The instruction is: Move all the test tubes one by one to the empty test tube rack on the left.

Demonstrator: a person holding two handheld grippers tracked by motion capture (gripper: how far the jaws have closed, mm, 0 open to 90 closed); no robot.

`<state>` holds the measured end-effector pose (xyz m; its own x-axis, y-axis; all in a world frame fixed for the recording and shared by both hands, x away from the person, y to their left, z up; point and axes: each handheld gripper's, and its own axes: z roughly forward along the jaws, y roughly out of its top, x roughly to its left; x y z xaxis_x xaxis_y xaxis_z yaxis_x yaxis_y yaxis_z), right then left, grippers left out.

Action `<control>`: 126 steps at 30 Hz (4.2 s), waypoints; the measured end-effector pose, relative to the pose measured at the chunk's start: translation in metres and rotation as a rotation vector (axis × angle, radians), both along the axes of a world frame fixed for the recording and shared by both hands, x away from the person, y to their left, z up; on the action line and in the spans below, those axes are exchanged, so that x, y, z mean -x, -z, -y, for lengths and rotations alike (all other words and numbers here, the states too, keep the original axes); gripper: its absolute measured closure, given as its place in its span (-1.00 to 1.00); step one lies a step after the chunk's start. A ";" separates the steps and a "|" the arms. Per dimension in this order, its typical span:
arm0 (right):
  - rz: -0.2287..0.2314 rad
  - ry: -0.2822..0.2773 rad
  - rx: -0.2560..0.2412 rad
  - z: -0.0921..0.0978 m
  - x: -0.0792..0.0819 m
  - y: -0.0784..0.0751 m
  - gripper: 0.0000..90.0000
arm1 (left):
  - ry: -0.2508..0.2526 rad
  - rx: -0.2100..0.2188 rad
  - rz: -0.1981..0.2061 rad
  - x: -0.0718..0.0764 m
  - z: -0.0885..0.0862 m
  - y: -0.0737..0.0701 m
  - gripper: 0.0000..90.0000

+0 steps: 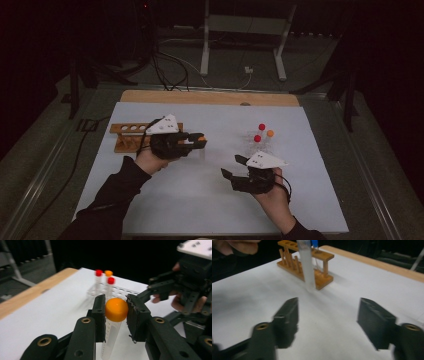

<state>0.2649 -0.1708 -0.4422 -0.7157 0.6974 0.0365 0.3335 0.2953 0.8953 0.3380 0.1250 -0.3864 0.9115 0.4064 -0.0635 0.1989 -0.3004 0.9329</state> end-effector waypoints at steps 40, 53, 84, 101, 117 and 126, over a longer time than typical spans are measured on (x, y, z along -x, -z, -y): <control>0.001 -0.058 -0.078 0.009 0.002 -0.006 -1.00 | -0.452 0.031 0.055 -0.055 -0.128 -0.002 0.59; 0.000 -0.065 -0.085 0.010 0.002 -0.006 -1.00 | -0.478 0.003 -0.002 -0.064 -0.129 0.033 0.59; 0.001 -0.072 -0.086 0.013 0.002 -0.006 -1.00 | -0.481 -0.078 -0.073 -0.069 -0.124 0.065 0.58; 0.005 -0.075 -0.096 0.015 0.001 -0.008 -1.00 | -0.477 -0.046 -0.063 -0.056 -0.131 0.054 -0.04; 0.106 0.103 -0.069 0.063 -0.016 -0.030 -1.00 | -0.286 0.045 -0.055 0.002 -0.110 0.048 -0.91; 0.046 0.248 -0.056 0.099 -0.043 -0.014 -1.00 | -0.202 0.037 -0.051 0.023 -0.087 0.053 -0.94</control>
